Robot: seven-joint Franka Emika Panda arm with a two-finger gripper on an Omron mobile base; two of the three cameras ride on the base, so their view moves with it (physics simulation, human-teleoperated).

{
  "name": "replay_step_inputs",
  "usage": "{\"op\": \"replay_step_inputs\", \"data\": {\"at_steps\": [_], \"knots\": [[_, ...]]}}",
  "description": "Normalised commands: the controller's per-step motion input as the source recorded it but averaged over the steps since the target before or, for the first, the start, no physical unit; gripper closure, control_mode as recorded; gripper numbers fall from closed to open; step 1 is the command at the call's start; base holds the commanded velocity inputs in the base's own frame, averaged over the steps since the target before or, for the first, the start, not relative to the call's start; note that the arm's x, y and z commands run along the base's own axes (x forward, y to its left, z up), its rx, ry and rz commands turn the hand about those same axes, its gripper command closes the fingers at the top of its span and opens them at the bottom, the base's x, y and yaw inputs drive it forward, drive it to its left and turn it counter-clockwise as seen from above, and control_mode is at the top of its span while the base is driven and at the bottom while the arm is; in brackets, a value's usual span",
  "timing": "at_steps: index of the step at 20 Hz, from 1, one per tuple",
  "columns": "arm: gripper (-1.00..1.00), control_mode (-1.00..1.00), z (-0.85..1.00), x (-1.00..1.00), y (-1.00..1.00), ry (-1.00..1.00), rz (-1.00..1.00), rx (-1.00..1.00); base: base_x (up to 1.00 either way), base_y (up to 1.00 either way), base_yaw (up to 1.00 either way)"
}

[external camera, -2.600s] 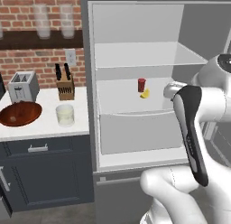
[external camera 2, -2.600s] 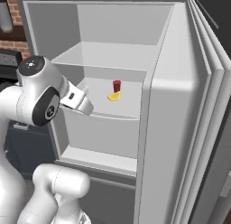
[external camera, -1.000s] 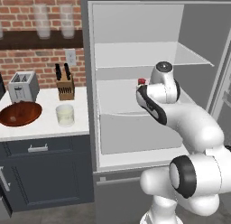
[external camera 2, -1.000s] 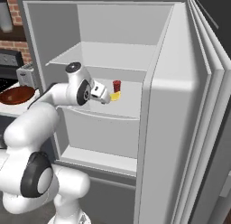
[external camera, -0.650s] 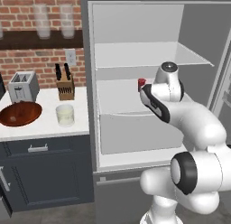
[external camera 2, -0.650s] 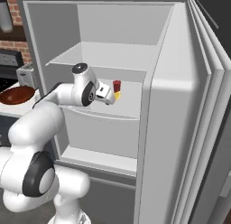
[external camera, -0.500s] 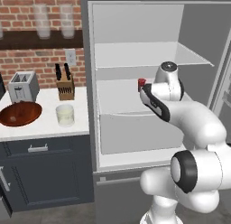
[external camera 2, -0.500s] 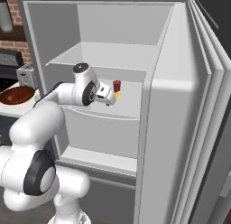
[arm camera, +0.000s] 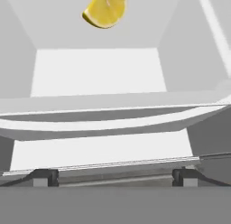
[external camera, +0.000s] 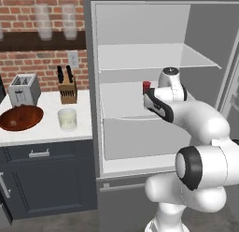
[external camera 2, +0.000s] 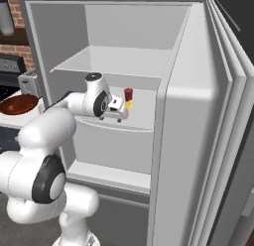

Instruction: Grab a lemon wedge from the fridge and one ice cube from the ice bowl, and put them in the glass of lemonade.

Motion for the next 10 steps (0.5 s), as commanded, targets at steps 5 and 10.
{"op": "replay_step_inputs", "data": {"at_steps": [5,10], "knots": [[-1.0,-1.0,-0.41,0.0,0.0,0.0,0.05,0.0,0.0,0.0,0.0],[-1.0,-1.0,-0.13,-0.02,0.0,-0.09,0.03,0.0,0.0,0.0,0.0]]}}
